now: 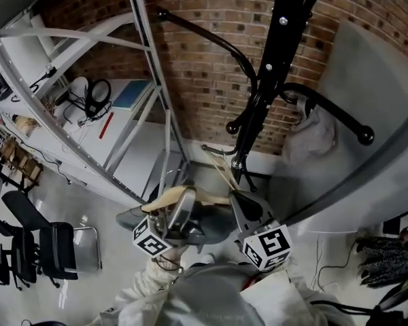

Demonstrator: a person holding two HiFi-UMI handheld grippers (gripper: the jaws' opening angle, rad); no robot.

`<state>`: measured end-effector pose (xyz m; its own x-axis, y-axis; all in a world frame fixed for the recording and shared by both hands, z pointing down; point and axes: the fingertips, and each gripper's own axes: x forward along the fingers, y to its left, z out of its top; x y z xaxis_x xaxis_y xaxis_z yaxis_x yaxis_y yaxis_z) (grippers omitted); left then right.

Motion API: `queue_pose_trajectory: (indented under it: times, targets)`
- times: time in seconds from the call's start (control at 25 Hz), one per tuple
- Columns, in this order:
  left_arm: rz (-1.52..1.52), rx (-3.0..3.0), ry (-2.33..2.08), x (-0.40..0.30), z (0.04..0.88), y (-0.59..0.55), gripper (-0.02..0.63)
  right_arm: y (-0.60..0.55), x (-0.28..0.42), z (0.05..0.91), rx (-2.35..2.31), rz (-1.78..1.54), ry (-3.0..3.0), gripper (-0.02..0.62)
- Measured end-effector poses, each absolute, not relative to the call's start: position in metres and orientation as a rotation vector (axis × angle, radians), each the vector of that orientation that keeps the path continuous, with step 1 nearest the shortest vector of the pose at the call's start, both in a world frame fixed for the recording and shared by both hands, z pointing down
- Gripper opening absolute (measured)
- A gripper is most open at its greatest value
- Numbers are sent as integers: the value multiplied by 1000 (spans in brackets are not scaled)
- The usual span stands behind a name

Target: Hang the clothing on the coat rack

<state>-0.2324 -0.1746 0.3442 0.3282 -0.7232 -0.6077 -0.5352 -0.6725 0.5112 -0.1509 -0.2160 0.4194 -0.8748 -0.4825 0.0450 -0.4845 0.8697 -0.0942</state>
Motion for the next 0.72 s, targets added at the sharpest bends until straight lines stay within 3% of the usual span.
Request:
queue_pose_trajectory:
  times: [0.72]
  targets:
    - [-1149, 2460, -810, -237, 348, -178, 106, -191, -135, 424, 1248, 178, -2855, 25]
